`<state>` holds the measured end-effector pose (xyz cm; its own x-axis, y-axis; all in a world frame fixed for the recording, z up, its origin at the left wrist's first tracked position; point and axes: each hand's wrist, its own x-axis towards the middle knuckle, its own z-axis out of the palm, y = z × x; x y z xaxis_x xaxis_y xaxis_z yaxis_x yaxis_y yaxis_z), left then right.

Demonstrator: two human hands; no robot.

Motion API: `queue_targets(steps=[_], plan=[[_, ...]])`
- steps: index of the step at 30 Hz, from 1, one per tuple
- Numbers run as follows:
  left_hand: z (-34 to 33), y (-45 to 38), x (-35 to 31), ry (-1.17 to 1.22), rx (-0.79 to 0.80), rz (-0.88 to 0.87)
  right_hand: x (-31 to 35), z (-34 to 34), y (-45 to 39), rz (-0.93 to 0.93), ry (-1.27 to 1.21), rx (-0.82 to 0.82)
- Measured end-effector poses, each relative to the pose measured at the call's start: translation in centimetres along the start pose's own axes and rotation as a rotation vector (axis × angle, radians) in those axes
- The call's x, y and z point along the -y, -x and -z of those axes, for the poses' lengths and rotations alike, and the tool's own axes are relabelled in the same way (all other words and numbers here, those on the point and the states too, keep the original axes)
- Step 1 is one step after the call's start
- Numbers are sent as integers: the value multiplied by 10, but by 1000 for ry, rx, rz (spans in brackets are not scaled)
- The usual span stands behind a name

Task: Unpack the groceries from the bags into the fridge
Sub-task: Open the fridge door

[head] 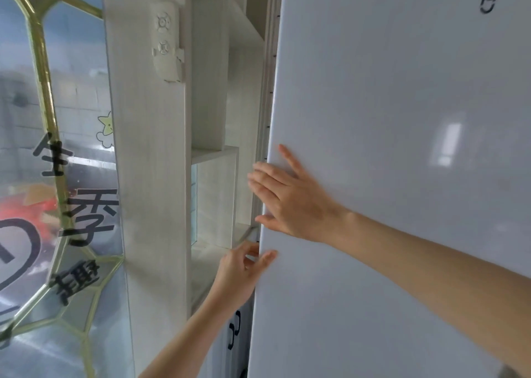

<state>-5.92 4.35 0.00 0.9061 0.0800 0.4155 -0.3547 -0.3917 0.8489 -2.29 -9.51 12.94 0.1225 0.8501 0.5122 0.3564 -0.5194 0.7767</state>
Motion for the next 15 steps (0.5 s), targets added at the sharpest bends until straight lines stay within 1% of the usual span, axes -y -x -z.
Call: queue_targets(steps=[6, 9, 12, 15], plan=[[9, 64, -20, 2, 15, 1, 46, 77, 32, -310, -84, -36], [9, 101, -38, -17, -11, -67, 68, 121, 48, -463, -147, -11], [6, 138, -56, -15, -20, -115, 82, 160, 65, -629, -265, 18], [1, 165, -67, -31, 14, -83, 93, 190, 83, -765, -346, 9]])
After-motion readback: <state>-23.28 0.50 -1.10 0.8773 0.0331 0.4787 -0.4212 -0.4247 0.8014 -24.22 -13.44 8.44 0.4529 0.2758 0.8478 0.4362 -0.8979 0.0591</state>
